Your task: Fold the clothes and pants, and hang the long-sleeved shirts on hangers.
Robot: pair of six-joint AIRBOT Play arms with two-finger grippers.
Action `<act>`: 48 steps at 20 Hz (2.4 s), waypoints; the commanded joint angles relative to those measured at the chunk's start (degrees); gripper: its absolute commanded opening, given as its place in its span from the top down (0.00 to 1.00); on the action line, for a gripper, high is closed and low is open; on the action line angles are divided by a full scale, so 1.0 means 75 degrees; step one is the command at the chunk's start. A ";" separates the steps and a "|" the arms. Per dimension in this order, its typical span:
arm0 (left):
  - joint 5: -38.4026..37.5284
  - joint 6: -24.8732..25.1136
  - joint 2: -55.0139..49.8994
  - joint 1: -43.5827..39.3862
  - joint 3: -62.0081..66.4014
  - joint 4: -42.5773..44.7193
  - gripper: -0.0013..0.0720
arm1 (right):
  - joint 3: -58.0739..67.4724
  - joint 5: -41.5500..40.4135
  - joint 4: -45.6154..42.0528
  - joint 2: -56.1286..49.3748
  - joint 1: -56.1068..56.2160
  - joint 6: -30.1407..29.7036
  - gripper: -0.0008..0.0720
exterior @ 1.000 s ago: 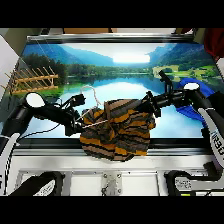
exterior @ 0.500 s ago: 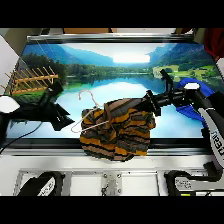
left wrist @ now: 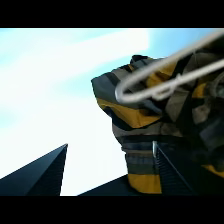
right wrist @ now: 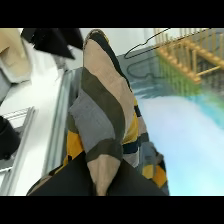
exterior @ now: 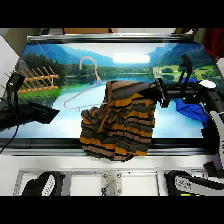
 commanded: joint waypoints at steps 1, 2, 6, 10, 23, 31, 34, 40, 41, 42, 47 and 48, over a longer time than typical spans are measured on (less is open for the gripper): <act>0.0522 -0.1754 0.0525 -0.0297 -0.0915 -0.0020 0.18 | 0.0009 -0.0495 0.0137 0.0405 -0.0152 0.0224 0.97; 0.0854 -0.2291 0.0638 -0.0627 -0.1198 -0.0012 0.18 | 0.0009 -0.0557 0.0134 0.0449 -0.0152 0.0309 0.97; 0.2602 -0.3631 0.0653 -0.2640 -0.1725 0.0023 0.23 | 0.0009 -0.0635 0.0134 0.0460 -0.0152 0.0469 0.97; 0.3960 -0.4660 -0.0516 -0.4552 -0.1250 0.0796 0.23 | 0.0009 -0.0673 0.0134 0.0460 -0.0152 0.0472 0.97; 0.3934 -0.6749 -0.3042 -0.5552 0.0323 0.2795 0.23 | 0.0009 -0.0673 0.0131 0.0460 -0.0152 0.0469 0.97; 0.3273 -0.6968 -0.2827 -0.4986 0.0323 0.2830 0.96 | 0.0009 -0.0676 0.0114 0.0743 -0.0219 0.0871 0.97; 0.2751 -0.6732 -0.2186 -0.4313 0.0318 0.2809 0.96 | 0.0009 -0.0673 0.0111 0.1023 -0.0280 0.1244 0.97; 0.2556 -0.6566 -0.1845 -0.3867 0.0323 0.2801 0.96 | 0.0009 -0.0641 0.0131 0.1338 -0.0248 0.1880 0.97; 0.2547 -0.6563 -0.1842 -0.3847 0.0323 0.2798 0.96 | 0.0009 -0.0583 0.0122 0.1352 -0.0248 0.1985 0.97; 0.2570 -0.6423 -0.1842 -0.3844 0.0326 0.2821 0.96 | 0.0009 -0.0519 0.0073 0.1364 -0.0248 0.1985 0.97; 0.2591 -0.6263 -0.1842 -0.3844 0.0323 0.2818 0.96 | 0.0009 -0.0475 -0.0752 0.1370 -0.0265 0.2177 0.97; 0.2576 -0.6251 -0.1842 -0.3847 0.0323 0.2815 0.96 | 0.0009 -0.0519 -0.0883 0.1370 -0.0277 0.2174 0.97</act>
